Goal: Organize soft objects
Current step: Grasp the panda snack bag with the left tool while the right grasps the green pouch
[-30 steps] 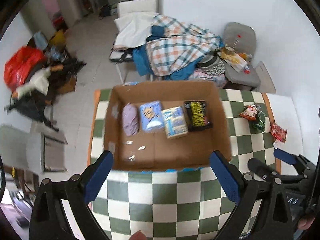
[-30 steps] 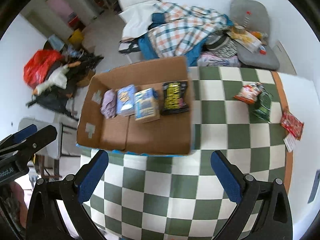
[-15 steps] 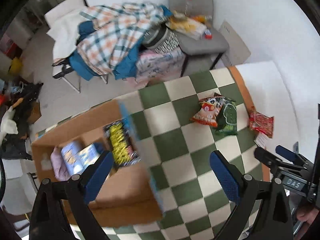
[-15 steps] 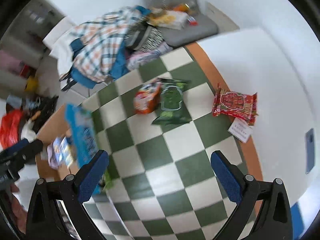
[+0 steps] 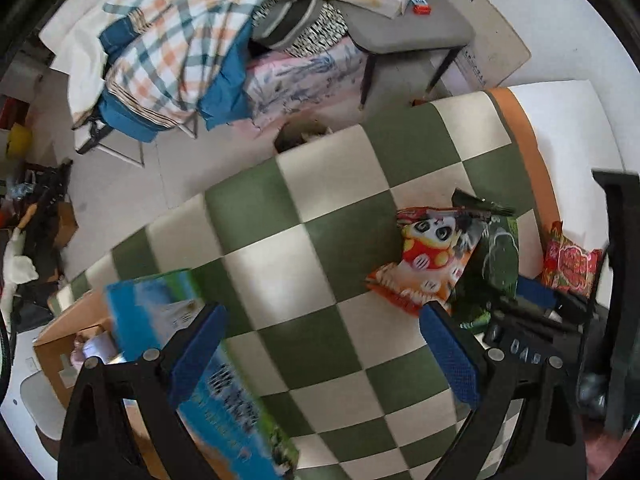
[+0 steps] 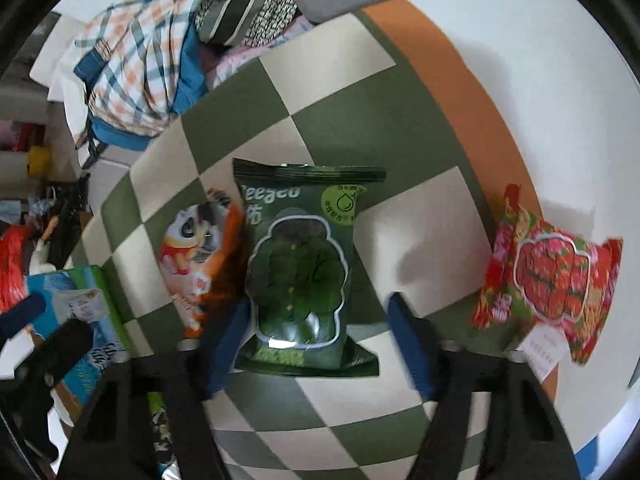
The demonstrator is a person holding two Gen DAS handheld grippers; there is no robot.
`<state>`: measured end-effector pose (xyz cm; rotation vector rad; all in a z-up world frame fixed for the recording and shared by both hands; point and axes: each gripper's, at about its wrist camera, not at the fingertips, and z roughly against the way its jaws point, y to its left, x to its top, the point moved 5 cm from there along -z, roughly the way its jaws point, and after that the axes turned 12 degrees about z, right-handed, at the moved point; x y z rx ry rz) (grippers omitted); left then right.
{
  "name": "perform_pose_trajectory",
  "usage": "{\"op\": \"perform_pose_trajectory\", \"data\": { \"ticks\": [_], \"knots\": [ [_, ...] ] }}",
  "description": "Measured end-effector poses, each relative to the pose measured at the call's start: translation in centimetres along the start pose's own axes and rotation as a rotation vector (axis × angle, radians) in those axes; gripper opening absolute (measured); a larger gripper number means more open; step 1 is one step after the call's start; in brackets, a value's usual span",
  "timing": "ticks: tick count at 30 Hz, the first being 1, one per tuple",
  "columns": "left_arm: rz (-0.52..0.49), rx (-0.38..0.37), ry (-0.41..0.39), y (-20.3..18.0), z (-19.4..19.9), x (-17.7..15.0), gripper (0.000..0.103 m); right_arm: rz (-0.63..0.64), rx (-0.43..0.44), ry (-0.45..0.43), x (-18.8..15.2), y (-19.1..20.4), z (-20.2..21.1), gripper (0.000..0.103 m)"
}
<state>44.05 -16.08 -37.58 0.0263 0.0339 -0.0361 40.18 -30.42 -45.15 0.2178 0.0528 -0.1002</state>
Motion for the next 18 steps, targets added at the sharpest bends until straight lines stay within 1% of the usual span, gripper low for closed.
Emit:
{"op": "perform_pose_trajectory", "data": {
  "ticks": [1,2,10,11,12,15,16,17,18],
  "knots": [
    [-0.002,-0.011,0.013,-0.5,-0.5,0.2,0.099,0.006,0.005,0.006,0.1,-0.1,-0.2,0.052],
    [-0.007,-0.022,0.025,-1.0,-0.8,0.3,0.099,0.013,0.006,0.01,0.1,-0.2,-0.3,0.045],
    [-0.056,-0.041,0.107,-5.0,-4.5,1.1,0.099,0.036,-0.023,0.05,-1.8,-2.5,0.3,0.045],
    [-0.057,-0.062,0.12,-5.5,-4.9,1.2,0.099,0.045,-0.031,0.052,-1.9,-2.7,0.2,0.045],
    [-0.054,-0.076,0.129,-5.9,-5.2,1.4,0.099,0.049,-0.03,0.051,-2.0,-2.8,0.2,0.045],
    [-0.058,-0.082,0.147,-6.8,-6.2,1.8,0.098,0.047,-0.013,0.056,-2.1,-3.2,-0.1,0.047],
    [-0.061,-0.085,0.152,-7.0,-6.4,1.9,0.097,0.043,-0.004,0.059,-1.9,-3.3,-0.3,0.047],
    [-0.062,-0.085,0.161,-7.2,-6.8,1.9,0.09,0.04,-0.005,0.06,-2.0,-3.6,-0.3,0.048],
    [-0.061,-0.087,0.171,-7.2,-7.2,1.9,0.079,0.036,-0.01,0.061,-1.9,-3.7,-0.4,0.048]
  ]
}}
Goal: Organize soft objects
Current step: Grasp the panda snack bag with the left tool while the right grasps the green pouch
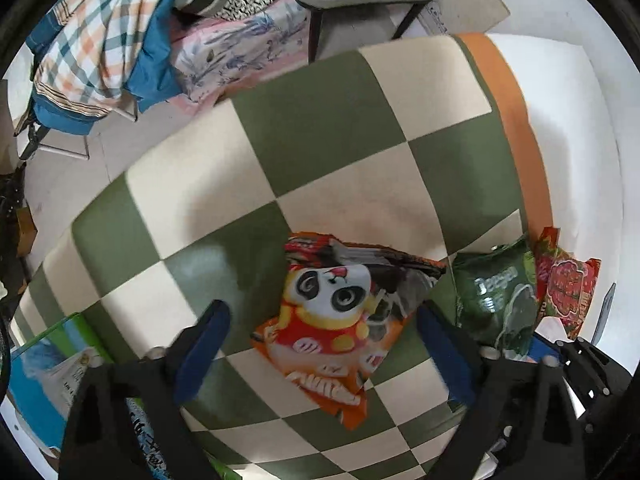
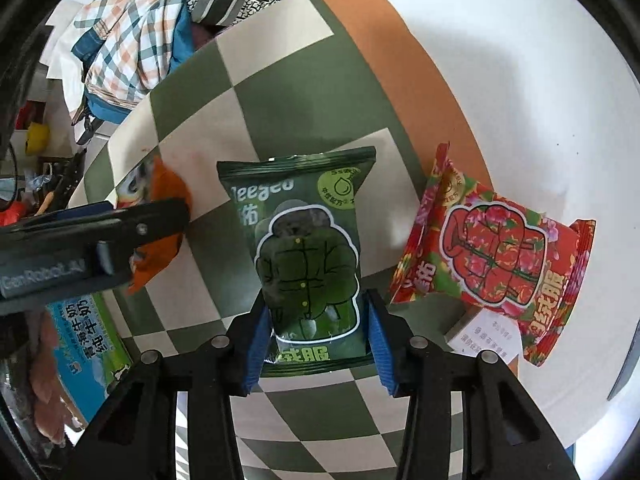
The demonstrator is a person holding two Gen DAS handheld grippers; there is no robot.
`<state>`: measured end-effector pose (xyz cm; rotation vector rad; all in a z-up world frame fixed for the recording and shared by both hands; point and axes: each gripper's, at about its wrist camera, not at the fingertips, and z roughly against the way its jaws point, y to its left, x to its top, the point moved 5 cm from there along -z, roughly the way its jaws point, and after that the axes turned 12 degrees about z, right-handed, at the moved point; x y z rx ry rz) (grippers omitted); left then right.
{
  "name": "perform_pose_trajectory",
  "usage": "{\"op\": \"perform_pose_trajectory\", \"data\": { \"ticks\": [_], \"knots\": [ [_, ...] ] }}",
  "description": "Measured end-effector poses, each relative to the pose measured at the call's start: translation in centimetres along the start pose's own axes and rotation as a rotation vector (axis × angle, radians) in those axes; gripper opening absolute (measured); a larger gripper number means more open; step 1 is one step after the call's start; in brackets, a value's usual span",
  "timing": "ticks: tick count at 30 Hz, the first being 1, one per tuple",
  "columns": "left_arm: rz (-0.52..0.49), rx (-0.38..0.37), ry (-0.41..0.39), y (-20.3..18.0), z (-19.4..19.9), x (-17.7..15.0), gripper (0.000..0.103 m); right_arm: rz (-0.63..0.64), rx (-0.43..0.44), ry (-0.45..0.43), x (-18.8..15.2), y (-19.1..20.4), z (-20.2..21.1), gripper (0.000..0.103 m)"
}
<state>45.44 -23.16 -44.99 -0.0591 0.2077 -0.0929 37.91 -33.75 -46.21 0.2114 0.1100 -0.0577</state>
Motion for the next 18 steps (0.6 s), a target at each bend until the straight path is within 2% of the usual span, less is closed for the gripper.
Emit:
{"op": "perform_pose_trajectory", "data": {
  "ticks": [1,2,5,8,18],
  "knots": [
    [0.005,-0.003,0.011,0.0,-0.4,0.1,0.073,-0.001,-0.002,0.0,0.0,-0.3,0.1,0.048],
    [0.014,0.0,0.019,0.2,-0.7,0.0,0.061,-0.002,-0.002,0.001,0.1,-0.3,0.0,0.048],
    [0.024,0.002,0.008,0.3,-1.0,-0.1,0.055,-0.007,0.002,0.007,0.3,-0.3,-0.3,0.048],
    [0.034,0.003,-0.002,0.6,-0.9,-0.2,0.043,-0.008,-0.005,0.006,0.7,0.1,-0.6,0.048],
    [0.051,0.005,-0.028,0.9,-0.8,-0.6,0.04,-0.019,-0.02,0.011,1.1,0.2,-1.4,0.045]
  ]
}}
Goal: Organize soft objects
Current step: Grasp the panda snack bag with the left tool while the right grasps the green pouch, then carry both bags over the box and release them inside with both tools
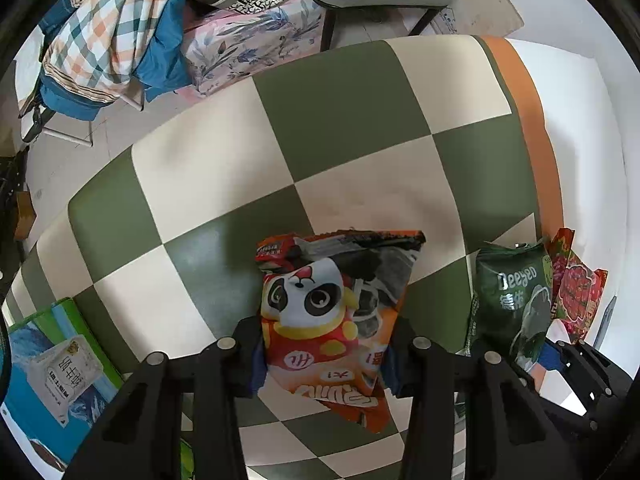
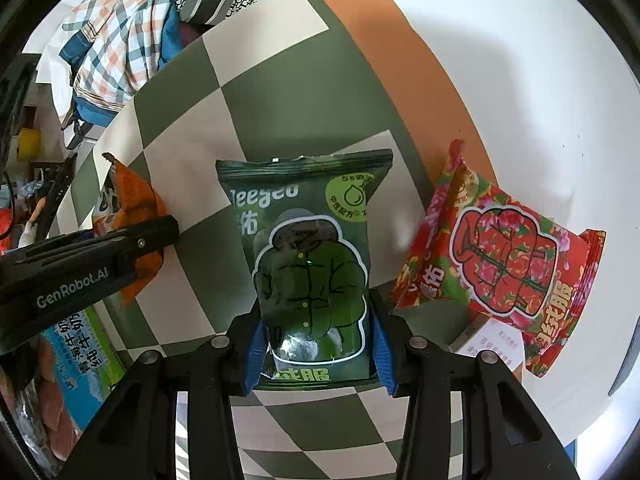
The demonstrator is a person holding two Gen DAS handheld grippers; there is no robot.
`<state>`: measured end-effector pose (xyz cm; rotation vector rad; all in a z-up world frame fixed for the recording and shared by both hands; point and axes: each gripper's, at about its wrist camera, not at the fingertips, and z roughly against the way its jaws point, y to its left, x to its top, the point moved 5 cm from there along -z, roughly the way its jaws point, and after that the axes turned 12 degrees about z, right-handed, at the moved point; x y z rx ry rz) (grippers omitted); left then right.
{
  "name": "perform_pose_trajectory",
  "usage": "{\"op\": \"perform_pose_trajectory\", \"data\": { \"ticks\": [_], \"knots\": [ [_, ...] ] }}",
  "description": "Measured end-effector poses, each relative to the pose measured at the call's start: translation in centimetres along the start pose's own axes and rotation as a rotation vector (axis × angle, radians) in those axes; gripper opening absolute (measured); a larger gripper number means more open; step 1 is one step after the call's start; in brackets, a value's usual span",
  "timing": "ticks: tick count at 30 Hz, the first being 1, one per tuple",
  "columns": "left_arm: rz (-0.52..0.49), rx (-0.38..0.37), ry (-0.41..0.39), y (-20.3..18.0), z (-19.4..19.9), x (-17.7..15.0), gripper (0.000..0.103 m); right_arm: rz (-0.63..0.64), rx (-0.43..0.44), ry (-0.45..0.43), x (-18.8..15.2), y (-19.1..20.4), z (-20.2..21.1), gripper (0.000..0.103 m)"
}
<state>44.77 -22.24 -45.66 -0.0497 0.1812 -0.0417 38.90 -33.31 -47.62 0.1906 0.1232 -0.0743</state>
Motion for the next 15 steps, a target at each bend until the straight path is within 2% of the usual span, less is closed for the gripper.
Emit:
{"op": "perform_pose_trajectory", "data": {
  "ticks": [1,3,6,9,11,15],
  "knots": [
    [-0.005,0.009,-0.006,-0.1,0.1,-0.1,0.04,-0.003,0.003,-0.004,0.0,-0.1,0.0,0.041],
    [-0.008,0.011,-0.022,-0.1,0.6,-0.7,0.04,-0.016,0.009,-0.019,-0.2,-0.2,0.3,0.04],
    [0.001,-0.015,-0.06,-0.1,2.3,-1.7,0.04,-0.01,0.012,-0.038,-0.5,-0.1,1.0,0.037],
    [0.008,-0.048,-0.131,0.3,5.2,-3.4,0.04,0.013,0.02,-0.057,-1.2,0.5,2.4,0.036],
    [0.019,-0.086,-0.192,0.7,7.7,-5.2,0.04,0.038,0.024,-0.083,-1.9,1.4,3.7,0.036],
    [0.045,-0.183,-0.256,2.1,11.8,-9.3,0.04,0.097,0.057,-0.124,-4.2,4.1,6.5,0.036]
  ]
}}
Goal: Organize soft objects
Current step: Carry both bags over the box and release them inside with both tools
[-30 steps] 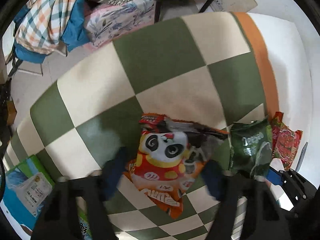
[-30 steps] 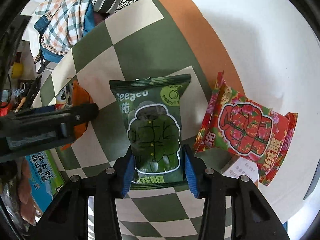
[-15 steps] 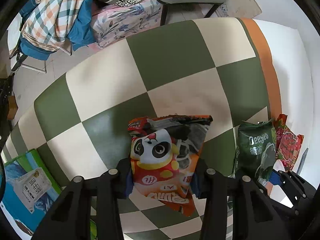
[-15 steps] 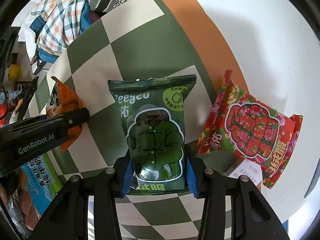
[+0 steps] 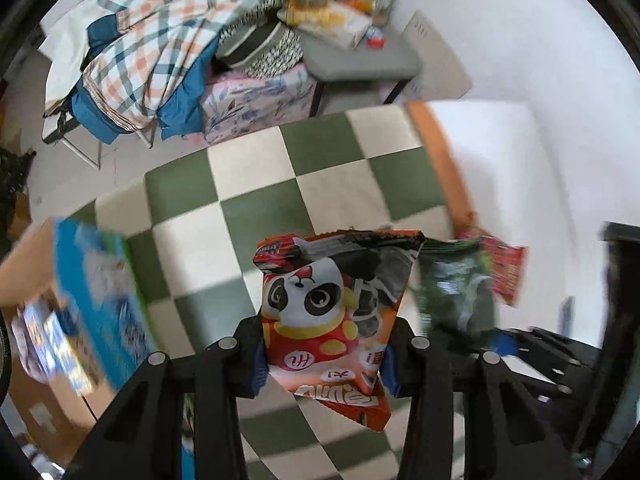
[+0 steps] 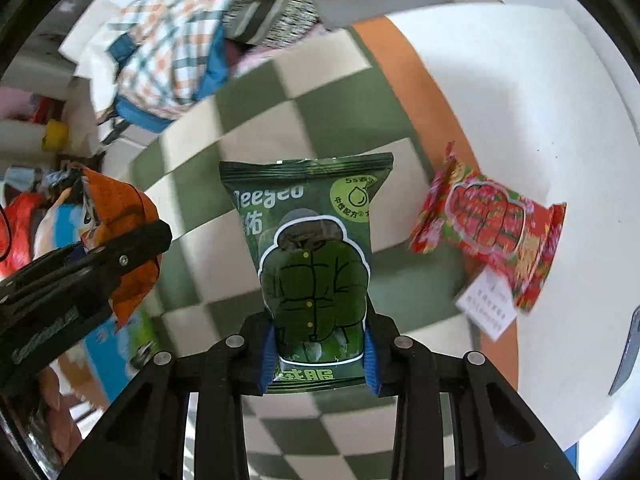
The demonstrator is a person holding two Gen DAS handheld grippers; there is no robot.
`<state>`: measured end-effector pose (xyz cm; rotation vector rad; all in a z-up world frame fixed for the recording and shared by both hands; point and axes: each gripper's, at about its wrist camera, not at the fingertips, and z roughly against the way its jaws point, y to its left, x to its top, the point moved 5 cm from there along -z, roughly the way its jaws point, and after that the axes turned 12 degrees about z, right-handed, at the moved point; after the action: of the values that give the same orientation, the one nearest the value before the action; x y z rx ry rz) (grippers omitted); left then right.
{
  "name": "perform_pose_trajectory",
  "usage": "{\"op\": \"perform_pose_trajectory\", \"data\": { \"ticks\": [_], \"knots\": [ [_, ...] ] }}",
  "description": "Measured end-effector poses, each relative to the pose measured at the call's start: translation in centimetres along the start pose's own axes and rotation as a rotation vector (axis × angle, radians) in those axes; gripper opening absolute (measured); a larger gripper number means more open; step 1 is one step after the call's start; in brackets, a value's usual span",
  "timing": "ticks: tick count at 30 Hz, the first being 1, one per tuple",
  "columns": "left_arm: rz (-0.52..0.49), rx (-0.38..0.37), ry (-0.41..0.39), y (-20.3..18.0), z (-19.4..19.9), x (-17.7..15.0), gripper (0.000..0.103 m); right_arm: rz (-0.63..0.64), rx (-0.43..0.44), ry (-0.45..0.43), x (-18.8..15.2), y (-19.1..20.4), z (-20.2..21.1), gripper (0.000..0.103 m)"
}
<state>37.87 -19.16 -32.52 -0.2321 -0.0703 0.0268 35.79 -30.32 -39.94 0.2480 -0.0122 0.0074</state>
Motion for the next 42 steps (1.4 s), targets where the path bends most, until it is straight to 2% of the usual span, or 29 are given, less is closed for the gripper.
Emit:
{"op": "perform_pose_trajectory", "data": {
  "ticks": [2,5,11,17,24,28,32,37,42],
  "knots": [
    [0.026,-0.047,-0.029,1.1,3.0,-1.7,0.04,0.032,0.018,-0.016,-0.9,2.0,1.3,0.036],
    [0.062,-0.079,-0.067,3.5,6.4,-3.7,0.04,0.09,0.053,-0.042,-2.3,5.9,3.4,0.036],
    [0.16,-0.056,-0.129,12.4,12.0,-8.0,0.04,0.207,0.129,-0.076,-5.6,14.9,6.3,0.036],
    [0.302,0.025,-0.121,23.5,13.7,-11.2,0.04,0.323,0.223,-0.037,-8.5,25.8,5.3,0.036],
    [0.425,0.064,-0.089,32.5,12.8,-12.1,0.04,0.393,0.287,0.041,-10.2,37.1,0.6,0.036],
    [0.452,0.079,-0.046,35.9,11.3,-11.6,0.04,0.402,0.286,0.078,-10.4,40.6,-2.2,0.036],
    [0.477,0.075,-0.001,38.2,9.9,-11.1,0.04,0.388,0.29,0.108,-10.2,42.4,-4.4,0.036],
    [0.492,0.058,0.057,39.7,8.4,-11.0,0.041,0.364,0.289,0.138,-9.9,43.5,-7.0,0.036],
    [0.495,0.081,0.098,40.1,7.5,-11.1,0.042,0.345,0.283,0.144,-9.3,43.9,-8.9,0.037]
  ]
}}
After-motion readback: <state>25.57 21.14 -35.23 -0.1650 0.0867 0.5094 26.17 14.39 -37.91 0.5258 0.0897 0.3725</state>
